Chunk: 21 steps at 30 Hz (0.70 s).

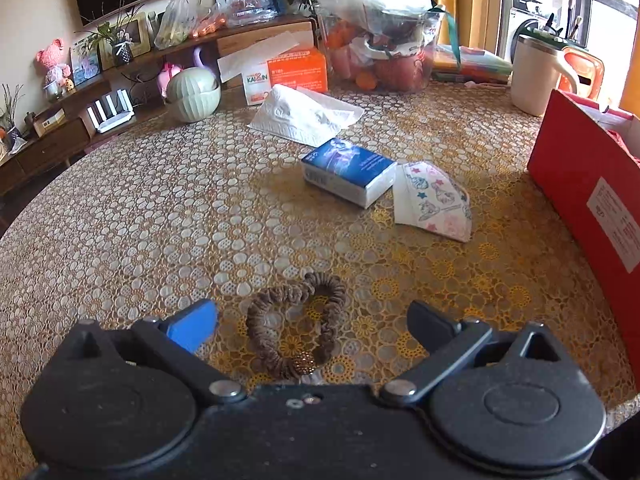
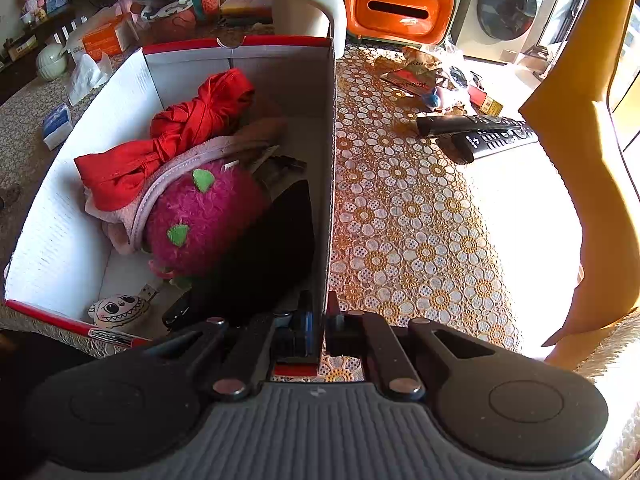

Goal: Organize objects
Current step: 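Close the left tool on the brown coiled hair tie and lift it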

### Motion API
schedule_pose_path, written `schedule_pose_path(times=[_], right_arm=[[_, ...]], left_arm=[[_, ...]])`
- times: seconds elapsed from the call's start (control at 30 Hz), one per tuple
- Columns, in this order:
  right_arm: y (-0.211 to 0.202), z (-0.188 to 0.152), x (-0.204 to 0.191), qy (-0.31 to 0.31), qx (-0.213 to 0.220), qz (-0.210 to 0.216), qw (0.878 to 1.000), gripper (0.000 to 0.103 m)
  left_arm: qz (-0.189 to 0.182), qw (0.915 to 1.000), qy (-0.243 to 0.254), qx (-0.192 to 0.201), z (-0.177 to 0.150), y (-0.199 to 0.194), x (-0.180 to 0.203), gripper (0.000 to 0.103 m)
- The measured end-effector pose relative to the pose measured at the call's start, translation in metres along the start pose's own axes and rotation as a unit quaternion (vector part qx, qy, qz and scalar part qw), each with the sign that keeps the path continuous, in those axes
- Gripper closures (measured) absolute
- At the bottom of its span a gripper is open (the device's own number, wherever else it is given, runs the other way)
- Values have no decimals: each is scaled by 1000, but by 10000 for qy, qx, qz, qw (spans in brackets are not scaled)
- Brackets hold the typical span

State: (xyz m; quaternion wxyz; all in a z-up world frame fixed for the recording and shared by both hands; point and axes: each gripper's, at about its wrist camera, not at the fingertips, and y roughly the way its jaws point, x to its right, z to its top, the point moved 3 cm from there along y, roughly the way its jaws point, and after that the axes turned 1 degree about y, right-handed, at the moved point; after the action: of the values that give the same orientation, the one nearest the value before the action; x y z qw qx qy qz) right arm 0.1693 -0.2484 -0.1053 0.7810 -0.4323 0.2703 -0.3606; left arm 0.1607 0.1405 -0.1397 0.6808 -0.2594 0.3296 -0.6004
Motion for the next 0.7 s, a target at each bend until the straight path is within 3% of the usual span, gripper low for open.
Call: schedule_pose_path(times=[0.2,0.37,0.5,0.6,0.7], right_arm=[[0,0,0,-4,-17,-12,10000,98],[1,0,-1,-6,-28,-22,10000,98],[1,0,-1,-20,-36,-24,10000,98],[1,0,0,-24,-40,-21,10000,98],[1,0,0,-23,-41,-19,10000,98]], left_arm=[[168,9998,-119,-36,-2,10,-10,4],[157,9992,-299,-190,-5,20,-15,12],[73,9991,-310,-274,-6,25,-15,25],[28,9992,-313,-263,-7,26,-14,28],[-85,9991,-327,-241,-6,25,-13,43]])
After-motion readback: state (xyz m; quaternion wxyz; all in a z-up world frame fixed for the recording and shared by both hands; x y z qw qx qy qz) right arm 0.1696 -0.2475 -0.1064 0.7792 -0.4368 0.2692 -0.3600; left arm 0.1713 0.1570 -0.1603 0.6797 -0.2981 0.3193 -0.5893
